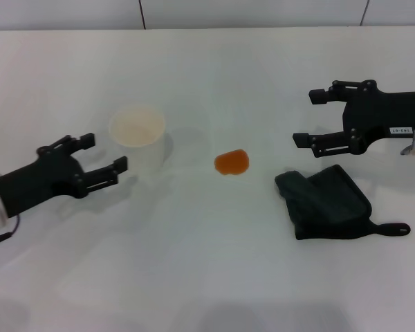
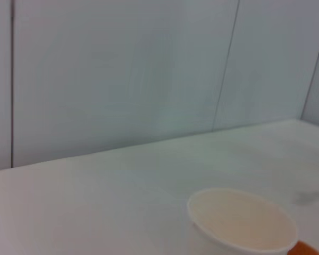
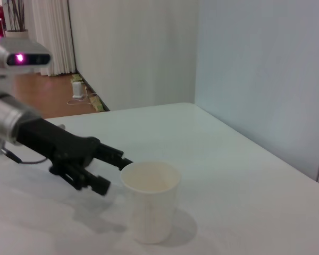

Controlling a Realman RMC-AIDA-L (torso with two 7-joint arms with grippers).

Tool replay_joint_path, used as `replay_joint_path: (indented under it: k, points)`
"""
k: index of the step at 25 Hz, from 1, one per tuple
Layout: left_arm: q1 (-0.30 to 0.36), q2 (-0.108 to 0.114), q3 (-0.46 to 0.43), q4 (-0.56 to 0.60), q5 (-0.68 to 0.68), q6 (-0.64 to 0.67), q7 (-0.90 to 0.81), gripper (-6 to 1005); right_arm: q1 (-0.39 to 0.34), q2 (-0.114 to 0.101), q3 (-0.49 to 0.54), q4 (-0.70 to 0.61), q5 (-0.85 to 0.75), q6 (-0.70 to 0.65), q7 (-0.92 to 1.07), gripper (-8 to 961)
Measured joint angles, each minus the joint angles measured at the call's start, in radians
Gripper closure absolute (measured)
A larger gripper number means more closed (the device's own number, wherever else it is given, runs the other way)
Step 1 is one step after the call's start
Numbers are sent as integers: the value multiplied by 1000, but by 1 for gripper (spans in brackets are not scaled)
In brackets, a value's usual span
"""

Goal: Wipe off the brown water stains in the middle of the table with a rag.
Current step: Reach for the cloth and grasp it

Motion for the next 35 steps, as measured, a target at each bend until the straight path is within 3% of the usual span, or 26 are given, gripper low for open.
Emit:
replay_joint_path:
  k: [6, 10, 15, 21, 22, 28, 35]
  points:
    - [4, 3, 0, -150, 5, 141, -176, 106, 0, 0, 0, 0, 0, 0, 0, 84]
    - [-36, 14, 1, -288, 77, 223, -354, 106, 1, 0, 0, 0, 0, 0, 0, 83]
    - [-133, 63, 2, -379, 241, 344, -485, 107, 1, 1, -4, 0, 0, 0, -3, 84]
    - [-234, 127, 3, -386, 379, 447, -529, 108, -2, 2, -6, 0, 0, 0, -3, 83]
    - [-237, 129, 3, -387, 386, 452, -531, 109, -3, 2, -6, 0, 0, 0, -2, 83]
    - [-308, 194, 3, -392, 540, 521, -561, 107, -4, 2, -6, 0, -6, 0, 1, 83]
    - [-355, 205, 3, -392, 651, 526, -563, 107, -6, 0, -5, 0, -8, 1, 2, 84]
